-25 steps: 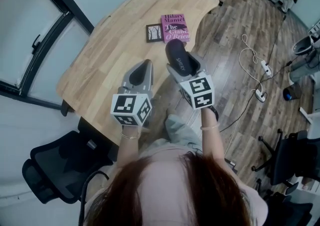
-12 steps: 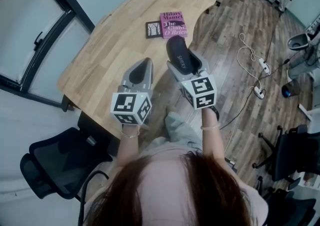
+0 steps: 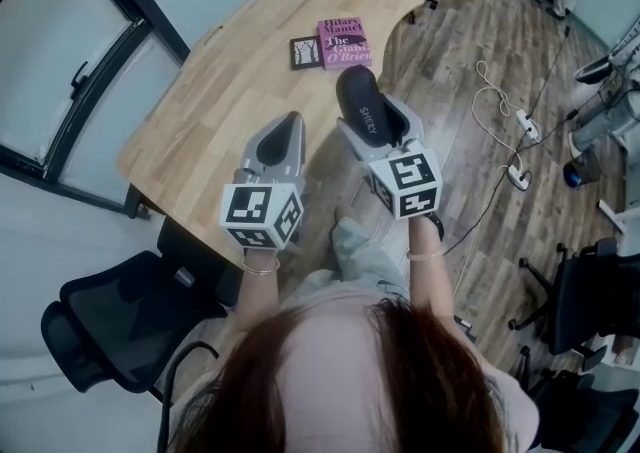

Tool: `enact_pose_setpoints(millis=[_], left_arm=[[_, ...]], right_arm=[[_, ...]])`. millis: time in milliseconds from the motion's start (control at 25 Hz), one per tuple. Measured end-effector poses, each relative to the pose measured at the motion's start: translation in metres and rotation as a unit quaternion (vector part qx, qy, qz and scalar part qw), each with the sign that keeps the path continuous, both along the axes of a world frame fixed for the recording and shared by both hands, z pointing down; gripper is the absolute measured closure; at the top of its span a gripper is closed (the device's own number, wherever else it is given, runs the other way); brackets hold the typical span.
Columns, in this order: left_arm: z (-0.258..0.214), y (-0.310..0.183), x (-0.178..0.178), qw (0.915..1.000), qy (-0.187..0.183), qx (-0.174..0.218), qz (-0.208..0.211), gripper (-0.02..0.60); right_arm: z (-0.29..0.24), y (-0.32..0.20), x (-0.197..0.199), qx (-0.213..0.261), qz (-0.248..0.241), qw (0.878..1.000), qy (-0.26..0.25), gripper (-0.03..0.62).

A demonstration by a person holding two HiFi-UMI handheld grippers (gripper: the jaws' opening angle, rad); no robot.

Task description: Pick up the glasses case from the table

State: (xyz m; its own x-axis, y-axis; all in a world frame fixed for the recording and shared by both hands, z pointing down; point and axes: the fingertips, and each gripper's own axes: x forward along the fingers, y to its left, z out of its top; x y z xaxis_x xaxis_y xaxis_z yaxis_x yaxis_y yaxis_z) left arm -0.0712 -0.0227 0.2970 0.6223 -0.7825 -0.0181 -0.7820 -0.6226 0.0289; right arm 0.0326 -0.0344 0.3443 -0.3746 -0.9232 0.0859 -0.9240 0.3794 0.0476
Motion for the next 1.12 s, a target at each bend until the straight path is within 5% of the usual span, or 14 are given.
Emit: enact_pose_setpoints(millis=[1120], left_arm=[[-0.005,0.011,0.003,0.9999,0.010,0.009,0.011,0.572]], right_arm=[[-0.028,0.029,0.007,0.047,0.026,0.999,-0.002,0.250]])
